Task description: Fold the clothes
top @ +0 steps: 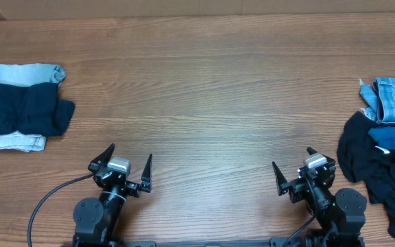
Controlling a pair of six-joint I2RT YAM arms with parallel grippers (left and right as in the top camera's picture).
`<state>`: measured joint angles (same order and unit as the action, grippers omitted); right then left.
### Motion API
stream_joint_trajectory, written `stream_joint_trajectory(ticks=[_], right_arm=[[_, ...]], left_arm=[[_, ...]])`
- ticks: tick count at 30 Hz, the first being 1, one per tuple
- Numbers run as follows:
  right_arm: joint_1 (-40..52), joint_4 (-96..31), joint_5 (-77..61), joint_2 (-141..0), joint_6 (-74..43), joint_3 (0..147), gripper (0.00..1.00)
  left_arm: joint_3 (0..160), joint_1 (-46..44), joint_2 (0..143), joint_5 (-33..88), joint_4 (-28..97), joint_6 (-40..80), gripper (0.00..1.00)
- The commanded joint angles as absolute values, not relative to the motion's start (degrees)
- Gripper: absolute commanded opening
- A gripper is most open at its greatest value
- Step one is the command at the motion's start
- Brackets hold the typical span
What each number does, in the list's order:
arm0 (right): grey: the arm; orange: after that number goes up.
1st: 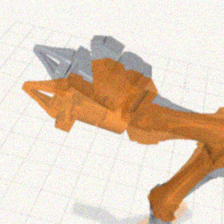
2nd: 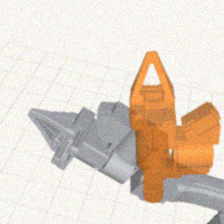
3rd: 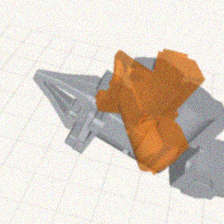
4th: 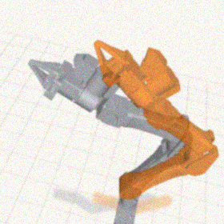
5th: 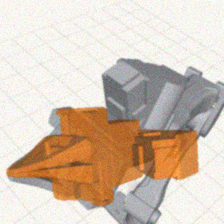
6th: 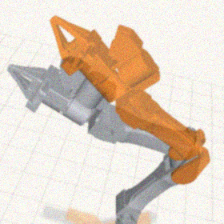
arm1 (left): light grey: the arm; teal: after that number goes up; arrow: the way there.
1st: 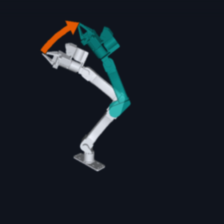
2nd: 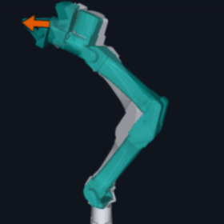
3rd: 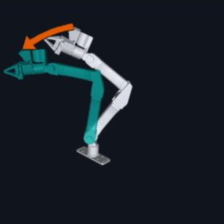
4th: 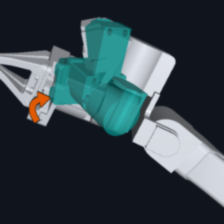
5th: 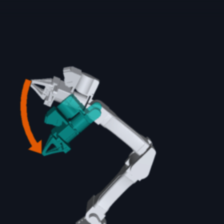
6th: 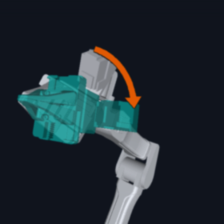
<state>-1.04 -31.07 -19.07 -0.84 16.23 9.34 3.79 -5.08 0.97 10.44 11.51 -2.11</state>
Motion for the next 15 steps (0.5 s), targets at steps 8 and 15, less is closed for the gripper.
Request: stream_joint_trajectory(ticks=[8, 15], right_arm=[[-0.8, -27.5, -45.3, -0.2, 16.5, 9.0, 1.00], [-0.8, -25.2, -47.8, -0.2, 15.1, 9.0, 1.00]], left_arm=[[3.5, -5.4, 0.7, 10.6, 11.3, 15.7, 1.00], [3.5, -5.4, 0.7, 17.5, 10.8, 18.2, 1.00]])
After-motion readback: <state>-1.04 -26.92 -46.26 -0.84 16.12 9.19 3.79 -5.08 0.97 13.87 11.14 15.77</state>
